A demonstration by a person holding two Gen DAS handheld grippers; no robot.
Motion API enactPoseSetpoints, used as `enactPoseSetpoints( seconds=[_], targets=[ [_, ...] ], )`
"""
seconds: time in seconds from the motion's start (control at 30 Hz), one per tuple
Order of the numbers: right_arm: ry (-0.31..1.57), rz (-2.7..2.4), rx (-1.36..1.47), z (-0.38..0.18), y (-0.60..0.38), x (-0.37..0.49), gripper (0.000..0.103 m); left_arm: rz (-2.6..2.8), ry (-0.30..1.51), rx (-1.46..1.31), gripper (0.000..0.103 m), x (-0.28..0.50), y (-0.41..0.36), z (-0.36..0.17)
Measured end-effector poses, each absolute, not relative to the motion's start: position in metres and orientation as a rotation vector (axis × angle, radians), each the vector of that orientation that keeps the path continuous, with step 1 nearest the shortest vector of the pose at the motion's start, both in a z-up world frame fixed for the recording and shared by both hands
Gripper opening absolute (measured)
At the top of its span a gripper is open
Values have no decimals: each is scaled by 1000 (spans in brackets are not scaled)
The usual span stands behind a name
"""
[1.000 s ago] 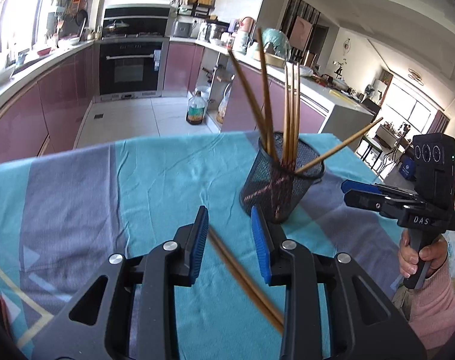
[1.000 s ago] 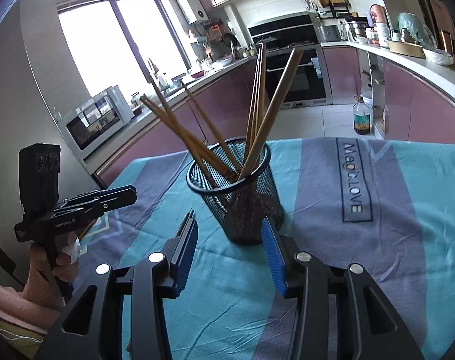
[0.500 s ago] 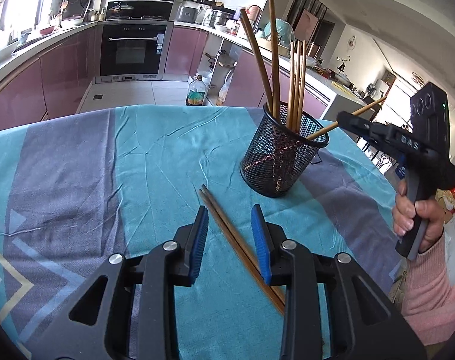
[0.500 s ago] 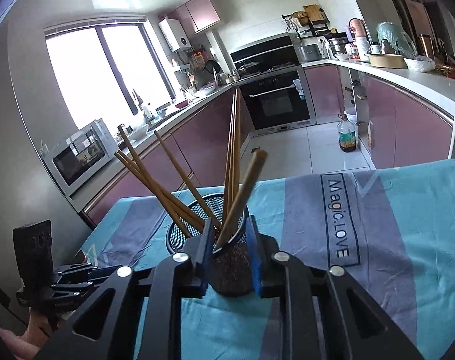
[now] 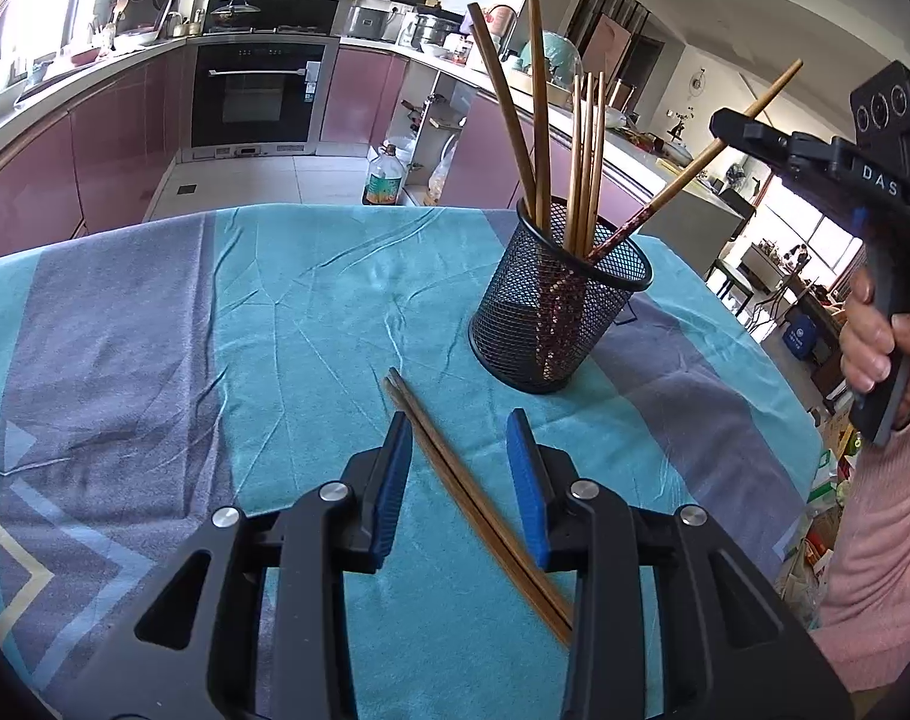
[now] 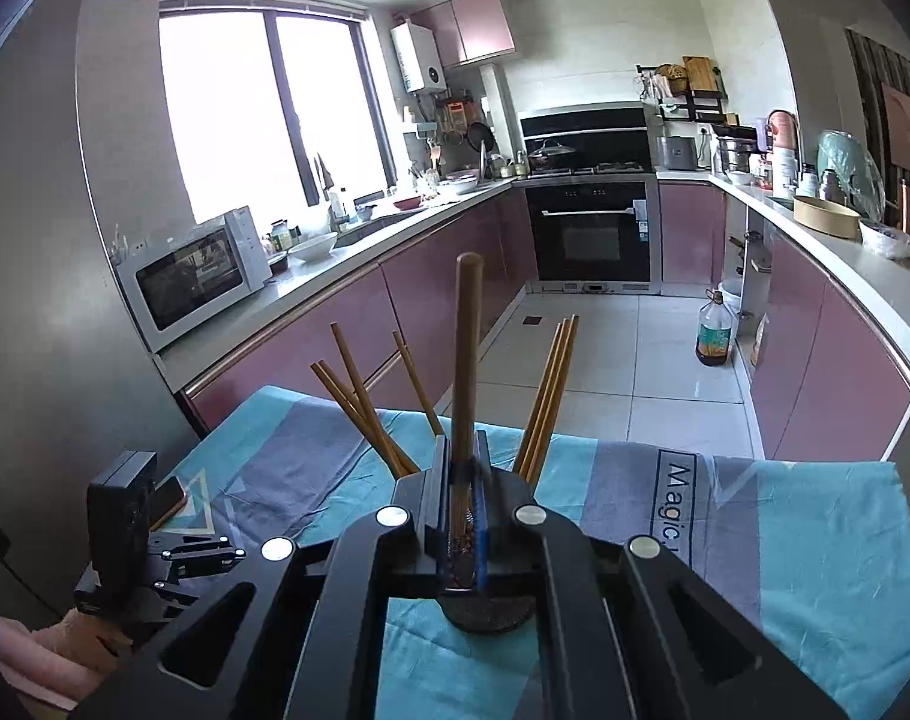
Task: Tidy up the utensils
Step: 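Move both tools down toward the two chopsticks lying on the cloth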
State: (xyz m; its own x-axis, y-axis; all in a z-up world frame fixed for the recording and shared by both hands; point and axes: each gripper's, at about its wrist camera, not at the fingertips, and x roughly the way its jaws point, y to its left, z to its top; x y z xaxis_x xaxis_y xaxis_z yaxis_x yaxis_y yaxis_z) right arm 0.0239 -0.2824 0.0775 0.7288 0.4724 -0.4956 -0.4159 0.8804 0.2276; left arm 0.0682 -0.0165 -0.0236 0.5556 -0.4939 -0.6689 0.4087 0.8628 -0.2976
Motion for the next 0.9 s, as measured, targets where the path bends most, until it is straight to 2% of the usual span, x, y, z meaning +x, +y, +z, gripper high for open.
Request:
enactPoseSetpoints(
  seconds=[0.2, 0.47, 0.7, 0.9],
  targets=[
    [657, 509, 62, 83, -281, 40, 5, -537, 834, -126, 34, 72, -15, -29],
    [811, 517, 21, 52, -253, 77, 5, -546, 842, -118, 34, 74, -20, -32],
    [776, 473, 72, 45, -244, 91, 6, -556, 842, -108, 34, 75, -26, -33],
    [698, 394, 114, 43, -255, 84, 12, -560, 841, -107, 34, 75, -28, -34]
  ],
)
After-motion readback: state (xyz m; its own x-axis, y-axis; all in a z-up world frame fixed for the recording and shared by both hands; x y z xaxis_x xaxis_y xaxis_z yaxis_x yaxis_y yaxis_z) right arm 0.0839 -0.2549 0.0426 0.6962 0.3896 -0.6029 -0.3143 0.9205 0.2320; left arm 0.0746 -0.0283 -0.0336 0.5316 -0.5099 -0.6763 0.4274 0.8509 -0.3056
